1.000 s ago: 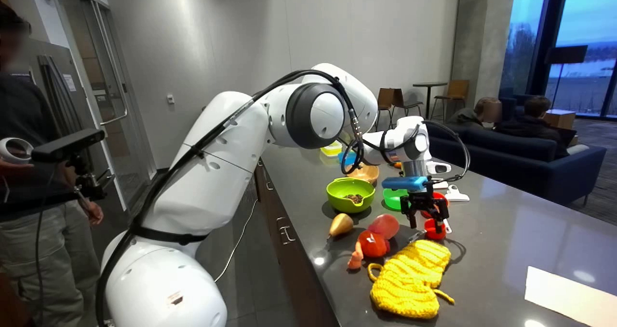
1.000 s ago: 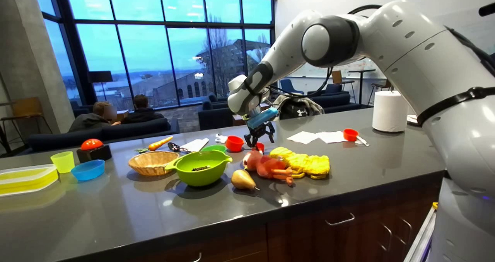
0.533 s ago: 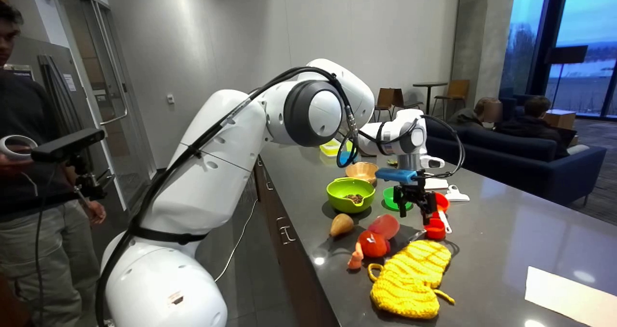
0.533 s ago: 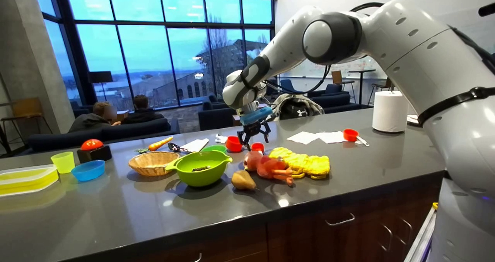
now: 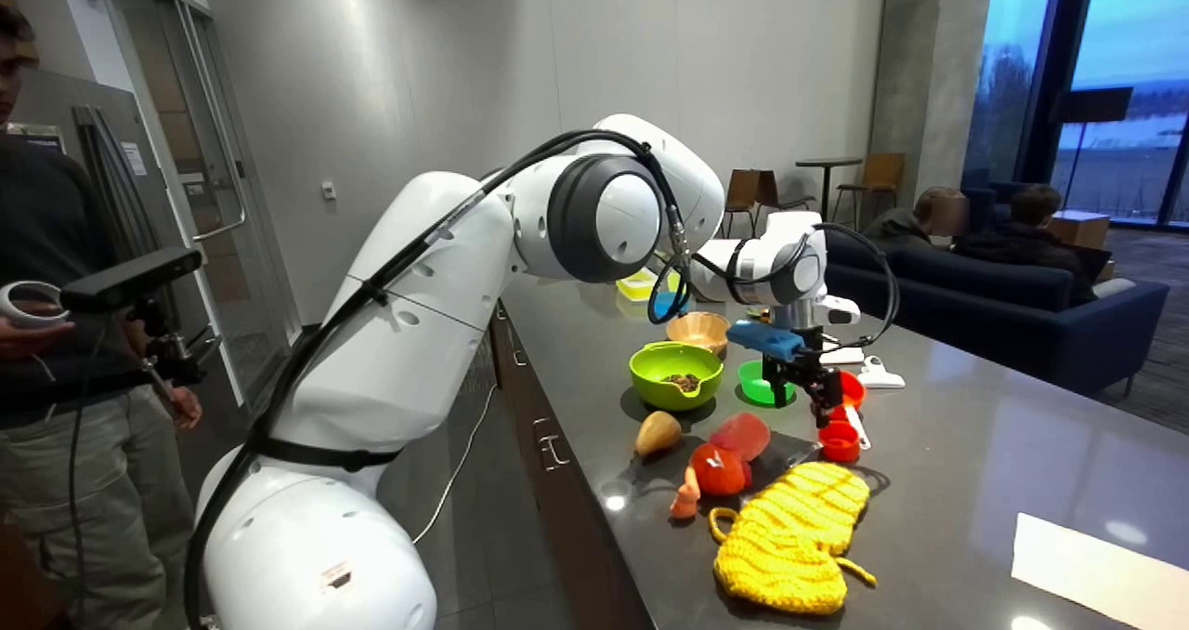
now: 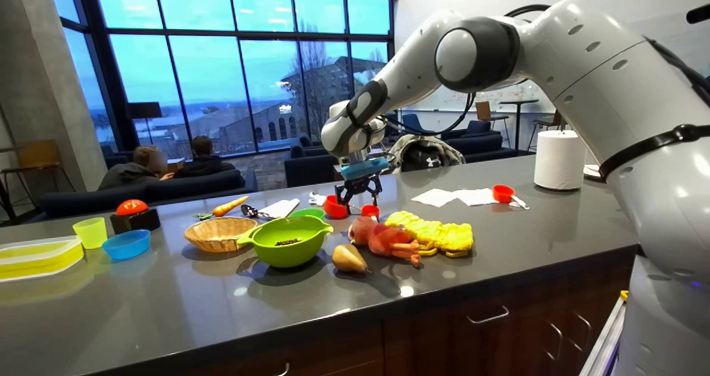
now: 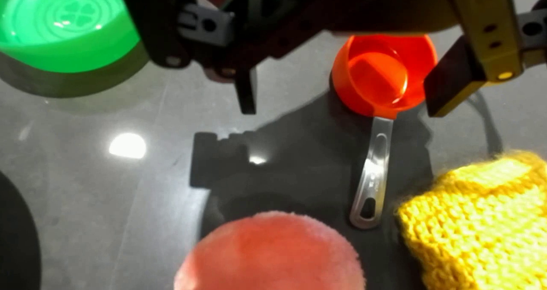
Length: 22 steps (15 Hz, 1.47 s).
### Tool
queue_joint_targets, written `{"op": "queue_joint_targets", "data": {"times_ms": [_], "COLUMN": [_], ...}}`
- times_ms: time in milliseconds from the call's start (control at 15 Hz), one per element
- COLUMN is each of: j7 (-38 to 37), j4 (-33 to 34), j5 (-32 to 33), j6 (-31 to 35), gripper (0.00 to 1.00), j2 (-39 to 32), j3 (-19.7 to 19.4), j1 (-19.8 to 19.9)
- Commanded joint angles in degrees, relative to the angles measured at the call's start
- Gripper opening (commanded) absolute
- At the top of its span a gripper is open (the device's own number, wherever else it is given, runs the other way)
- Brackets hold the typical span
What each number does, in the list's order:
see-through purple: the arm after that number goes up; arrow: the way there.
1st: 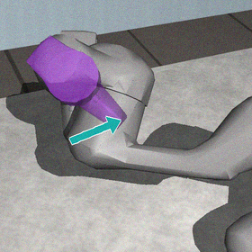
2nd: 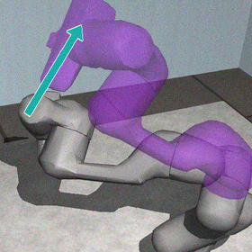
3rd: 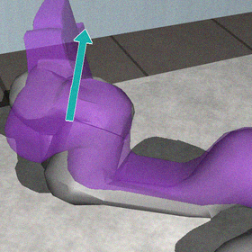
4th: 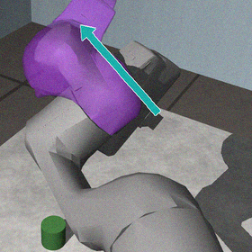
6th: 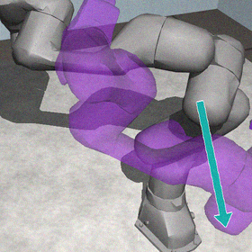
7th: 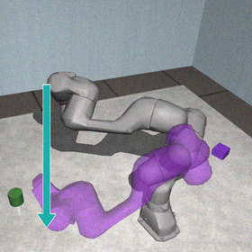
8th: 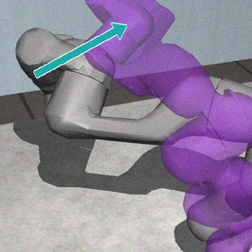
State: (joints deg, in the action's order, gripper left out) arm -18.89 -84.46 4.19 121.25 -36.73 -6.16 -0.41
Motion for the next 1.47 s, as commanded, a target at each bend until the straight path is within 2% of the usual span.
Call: {"op": "queue_joint_targets", "data": {"times_ms": [0,267,400,467,733,1400], "j7": [-1.87,-4.05,-4.71,-3.24,-3.92,-3.98], "j4": [-1.17,1.40,6.08,1.39,4.71,4.87], "j5": [-0.19,0.46,-0.15,0.01,-0.02,-0.02], "j6": [1.22,-2.27,-3.89,-1.33,-2.68,-2.71], "gripper": [1.00,1.00,1.00,1.00,1.00,1.00], "j2": [0.12,-1.42,-3.53,-1.57,-2.93,-3.13], "j3": [-0.81,-1.62,-1.41,-1.16,-1.18,-1.19], "j1": [-0.15,-0.64,-0.53,-0.15,-0.25,-0.26]}}
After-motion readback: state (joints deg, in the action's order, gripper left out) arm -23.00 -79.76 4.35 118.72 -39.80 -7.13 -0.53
